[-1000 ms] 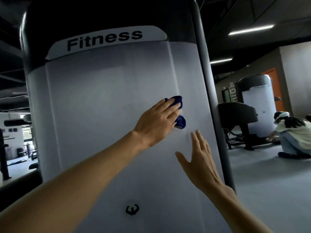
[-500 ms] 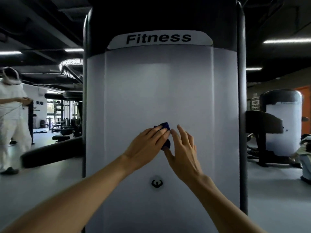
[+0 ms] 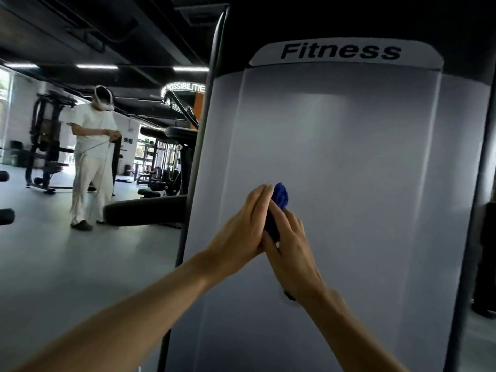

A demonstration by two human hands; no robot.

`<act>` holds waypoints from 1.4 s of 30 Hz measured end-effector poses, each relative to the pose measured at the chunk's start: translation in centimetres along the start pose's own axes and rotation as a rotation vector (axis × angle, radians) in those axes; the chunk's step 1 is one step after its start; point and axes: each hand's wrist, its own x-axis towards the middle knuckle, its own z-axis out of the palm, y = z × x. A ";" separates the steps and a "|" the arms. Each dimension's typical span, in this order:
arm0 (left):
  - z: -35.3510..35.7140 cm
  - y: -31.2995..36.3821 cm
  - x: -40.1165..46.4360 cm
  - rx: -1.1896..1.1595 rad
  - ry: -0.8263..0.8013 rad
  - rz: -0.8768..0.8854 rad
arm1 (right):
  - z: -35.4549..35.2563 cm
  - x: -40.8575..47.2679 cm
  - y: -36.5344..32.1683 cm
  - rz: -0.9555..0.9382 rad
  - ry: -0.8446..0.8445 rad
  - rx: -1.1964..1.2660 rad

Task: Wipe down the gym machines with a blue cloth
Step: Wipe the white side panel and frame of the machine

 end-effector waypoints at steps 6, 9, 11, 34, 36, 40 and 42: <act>1.0 -7.4 -3.3 0.093 0.109 -0.162 | 5.1 4.5 1.3 -0.167 0.035 -0.252; 2.7 -13.9 -4.8 0.234 0.064 -0.258 | 7.3 9.6 2.8 -0.242 -0.001 -0.454; 3.8 -16.7 -5.6 0.258 0.037 -0.320 | 8.3 12.6 3.5 -0.358 -0.036 -0.649; 8.8 -18.9 -15.0 -0.138 -0.071 -0.582 | 17.7 11.6 4.7 -0.790 -0.446 -1.107; 8.7 -18.7 -14.6 -0.135 -0.070 -0.573 | 16.6 13.3 4.4 -0.754 -0.500 -1.060; 8.6 -18.5 -14.5 -0.154 -0.070 -0.571 | 14.1 17.7 3.9 -0.876 -0.454 -1.121; 8.5 -18.6 -14.5 -0.165 -0.062 -0.564 | 14.1 18.7 3.9 -0.862 -0.401 -1.184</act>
